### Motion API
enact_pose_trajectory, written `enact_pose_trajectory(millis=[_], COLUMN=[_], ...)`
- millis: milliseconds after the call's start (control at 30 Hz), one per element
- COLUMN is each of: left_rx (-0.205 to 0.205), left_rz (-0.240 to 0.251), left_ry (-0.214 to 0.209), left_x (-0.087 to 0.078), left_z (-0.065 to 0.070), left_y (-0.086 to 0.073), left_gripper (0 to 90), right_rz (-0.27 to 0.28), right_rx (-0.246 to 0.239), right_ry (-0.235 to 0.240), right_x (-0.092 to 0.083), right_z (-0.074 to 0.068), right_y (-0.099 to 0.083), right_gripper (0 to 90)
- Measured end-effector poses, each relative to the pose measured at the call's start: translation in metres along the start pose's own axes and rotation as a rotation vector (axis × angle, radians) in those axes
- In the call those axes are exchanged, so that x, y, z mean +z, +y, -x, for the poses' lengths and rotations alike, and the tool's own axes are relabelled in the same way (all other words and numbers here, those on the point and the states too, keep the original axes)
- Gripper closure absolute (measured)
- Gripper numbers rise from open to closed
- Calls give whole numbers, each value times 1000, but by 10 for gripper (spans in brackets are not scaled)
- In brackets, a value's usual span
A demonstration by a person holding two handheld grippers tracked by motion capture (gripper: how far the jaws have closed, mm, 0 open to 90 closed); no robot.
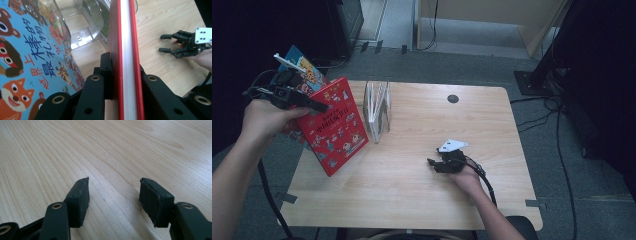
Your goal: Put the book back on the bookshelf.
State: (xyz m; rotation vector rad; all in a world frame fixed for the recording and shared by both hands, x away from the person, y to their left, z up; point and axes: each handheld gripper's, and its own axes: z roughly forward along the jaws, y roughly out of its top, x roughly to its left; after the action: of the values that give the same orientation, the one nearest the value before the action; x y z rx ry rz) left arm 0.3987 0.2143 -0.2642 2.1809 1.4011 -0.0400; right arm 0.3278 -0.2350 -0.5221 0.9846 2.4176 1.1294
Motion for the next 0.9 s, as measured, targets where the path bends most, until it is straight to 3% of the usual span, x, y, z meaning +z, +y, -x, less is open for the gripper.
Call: enact_pose_trajectory(millis=[467, 900], left_rx=[0, -28], left_rz=[-3, -1], left_ry=[52, 81], left_x=[6, 18], left_z=[-1, -10], left_y=[14, 29], left_gripper=[797, 798], right_rz=[2, 1], right_rx=[-2, 1], right_ry=[-5, -5], right_x=[0, 0], right_z=[-1, -1], right_y=[0, 0], right_gripper=[412, 412])
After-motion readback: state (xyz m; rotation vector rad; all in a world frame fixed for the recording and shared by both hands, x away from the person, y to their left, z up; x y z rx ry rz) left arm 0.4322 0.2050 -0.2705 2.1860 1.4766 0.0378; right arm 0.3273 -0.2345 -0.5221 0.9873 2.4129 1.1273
